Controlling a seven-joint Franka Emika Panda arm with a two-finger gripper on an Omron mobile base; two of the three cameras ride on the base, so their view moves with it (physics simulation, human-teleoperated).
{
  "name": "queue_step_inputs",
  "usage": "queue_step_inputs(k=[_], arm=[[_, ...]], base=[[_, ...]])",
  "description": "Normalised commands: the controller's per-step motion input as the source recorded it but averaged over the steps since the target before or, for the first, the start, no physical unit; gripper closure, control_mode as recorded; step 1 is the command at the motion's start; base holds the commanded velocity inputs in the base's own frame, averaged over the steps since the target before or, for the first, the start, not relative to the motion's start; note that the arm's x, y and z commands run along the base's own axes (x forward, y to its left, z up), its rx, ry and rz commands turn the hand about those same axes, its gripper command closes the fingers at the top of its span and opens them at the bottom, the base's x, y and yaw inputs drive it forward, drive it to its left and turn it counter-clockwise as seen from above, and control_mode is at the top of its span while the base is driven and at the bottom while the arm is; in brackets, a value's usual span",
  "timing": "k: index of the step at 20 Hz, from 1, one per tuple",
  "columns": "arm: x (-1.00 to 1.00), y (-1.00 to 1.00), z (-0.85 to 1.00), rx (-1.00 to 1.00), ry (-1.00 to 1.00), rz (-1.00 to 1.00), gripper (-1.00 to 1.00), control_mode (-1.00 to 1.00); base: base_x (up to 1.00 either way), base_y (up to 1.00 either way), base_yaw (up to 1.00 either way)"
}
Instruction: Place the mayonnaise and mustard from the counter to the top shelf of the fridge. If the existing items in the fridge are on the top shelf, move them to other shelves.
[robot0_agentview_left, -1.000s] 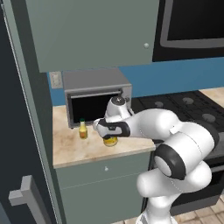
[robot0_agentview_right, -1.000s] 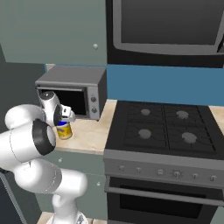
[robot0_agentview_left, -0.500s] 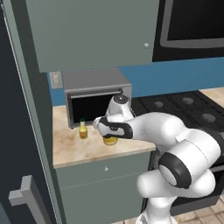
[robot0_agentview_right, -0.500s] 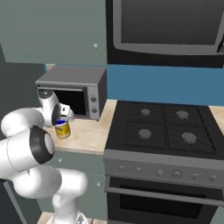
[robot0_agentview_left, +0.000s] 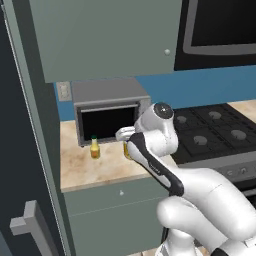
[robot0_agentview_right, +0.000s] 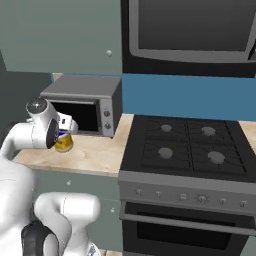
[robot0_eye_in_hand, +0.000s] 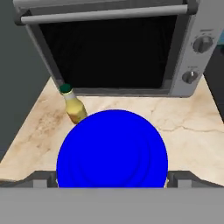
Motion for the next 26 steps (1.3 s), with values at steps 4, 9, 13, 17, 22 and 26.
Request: queue_step_inputs(k=[4, 9, 13, 17, 22, 26], arm=[[-1.0, -0.38, 1.0, 0.05, -0.08, 0.0, 1.0, -1.0], [-1.0, -0.43, 1.0, 0.01, -0.01, 0.0, 1.0, -1.0], [-1.0, -0.43, 1.0, 0.0, 0.02, 0.0, 1.0, -1.0], [-1.0, -0.35, 0.89, 0.0, 0.11, 0.0, 1.0, -1.0], [-0.89, -0.31, 0.63, 0.0, 0.14, 0.0, 1.0, -1.0], [-0.64, -0.23, 0.38, 0.0, 0.19, 0.0, 1.0, -1.0]], base=[[0.0, 0.0, 0.0], [0.0, 0.0, 0.0], [0.0, 0.0, 0.0], [0.0, 0.0, 0.0], [0.0, 0.0, 0.0], [0.0, 0.0, 0.0]])
